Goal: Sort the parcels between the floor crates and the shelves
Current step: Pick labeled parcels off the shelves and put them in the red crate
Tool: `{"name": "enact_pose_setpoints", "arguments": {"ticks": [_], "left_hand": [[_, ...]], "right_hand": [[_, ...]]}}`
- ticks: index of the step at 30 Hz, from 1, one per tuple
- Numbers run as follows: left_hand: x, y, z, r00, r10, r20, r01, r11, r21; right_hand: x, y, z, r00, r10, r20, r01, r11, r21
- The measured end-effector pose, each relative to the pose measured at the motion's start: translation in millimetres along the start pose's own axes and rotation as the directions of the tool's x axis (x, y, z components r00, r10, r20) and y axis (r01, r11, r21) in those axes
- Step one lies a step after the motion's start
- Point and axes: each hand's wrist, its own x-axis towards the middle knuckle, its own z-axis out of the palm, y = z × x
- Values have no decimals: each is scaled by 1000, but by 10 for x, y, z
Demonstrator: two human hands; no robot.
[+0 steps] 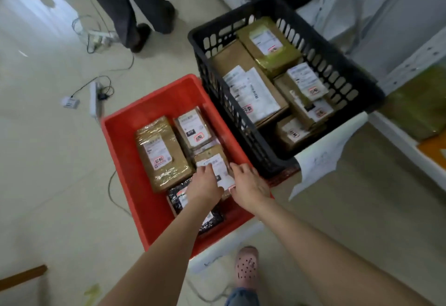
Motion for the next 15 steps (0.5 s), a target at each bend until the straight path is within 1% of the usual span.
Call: {"name": "enact_pose_setpoints", "arguments": {"ticks": [2, 5, 8, 11, 15], "left_hand": [[-88, 199, -159, 999, 26, -48, -25, 999, 24], [-250, 516, -423, 979, 92, -182, -85, 995, 50], [-462, 893, -686, 940, 180, -291, -159, 983, 95], [-741, 1367, -827, 895, 332, -298, -274, 936, 222], [-1215, 2100, -777, 839, 498, -218, -408, 843, 350]], "right_hand": [[-147, 35, -187, 999, -14, -49, 15, 1000, 17], [-381, 98, -486, 981, -44, -189, 55, 997, 55], [-642, 296, -831, 957, -3, -292, 28, 996, 81], [-935, 649, -1178, 925, 92, -369, -64, 994, 87], [-1431, 1204, -1553, 894, 225, -387, -187, 973, 134]]}}
